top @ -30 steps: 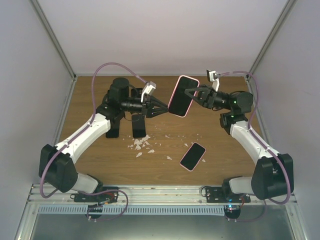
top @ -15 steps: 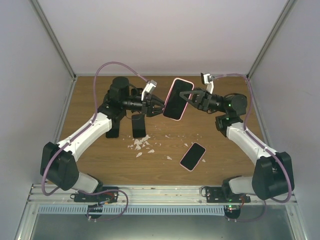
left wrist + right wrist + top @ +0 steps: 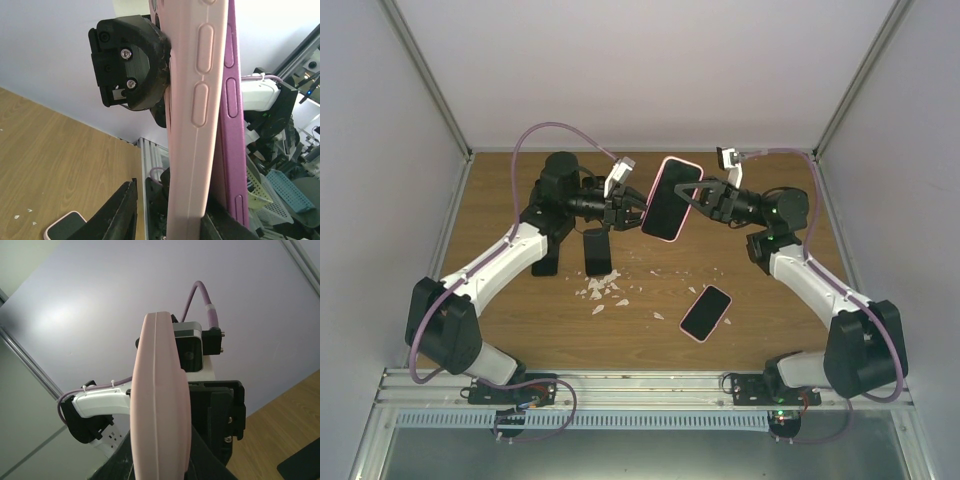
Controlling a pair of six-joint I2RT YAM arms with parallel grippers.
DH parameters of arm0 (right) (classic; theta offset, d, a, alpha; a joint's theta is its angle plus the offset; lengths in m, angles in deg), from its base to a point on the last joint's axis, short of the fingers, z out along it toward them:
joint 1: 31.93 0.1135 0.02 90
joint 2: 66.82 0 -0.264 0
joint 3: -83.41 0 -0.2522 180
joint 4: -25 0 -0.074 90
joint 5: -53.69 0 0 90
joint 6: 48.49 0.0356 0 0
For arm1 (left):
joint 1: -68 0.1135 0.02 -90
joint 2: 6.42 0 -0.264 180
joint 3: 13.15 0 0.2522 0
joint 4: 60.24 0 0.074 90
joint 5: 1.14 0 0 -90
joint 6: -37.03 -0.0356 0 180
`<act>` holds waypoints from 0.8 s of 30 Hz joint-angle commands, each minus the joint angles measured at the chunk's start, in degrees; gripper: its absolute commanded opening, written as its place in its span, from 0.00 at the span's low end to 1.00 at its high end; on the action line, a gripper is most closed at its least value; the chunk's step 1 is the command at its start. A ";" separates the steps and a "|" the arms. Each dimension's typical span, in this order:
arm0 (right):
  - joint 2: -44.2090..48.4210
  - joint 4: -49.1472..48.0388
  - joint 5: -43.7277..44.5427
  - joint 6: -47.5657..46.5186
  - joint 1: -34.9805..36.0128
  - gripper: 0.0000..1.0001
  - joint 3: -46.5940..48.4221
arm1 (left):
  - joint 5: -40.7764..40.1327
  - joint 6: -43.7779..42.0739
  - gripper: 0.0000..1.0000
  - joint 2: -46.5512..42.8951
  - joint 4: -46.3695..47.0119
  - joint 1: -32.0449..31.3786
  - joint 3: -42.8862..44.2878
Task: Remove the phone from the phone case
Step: Remove the phone case from the phone.
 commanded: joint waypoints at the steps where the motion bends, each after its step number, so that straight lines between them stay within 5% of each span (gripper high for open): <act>1: -2.06 5.28 -11.00 -3.13 6.78 0.01 0.86 | -5.20 2.95 0.26 0.48 10.27 -3.91 0.72; 9: -1.72 32.38 -9.83 -22.70 3.16 0.04 7.94 | -7.18 4.68 0.00 -0.89 8.08 -2.63 -2.22; 24: -2.44 62.57 -1.63 -49.18 -4.25 0.73 20.66 | -9.87 10.01 0.00 -0.22 6.63 1.16 -4.76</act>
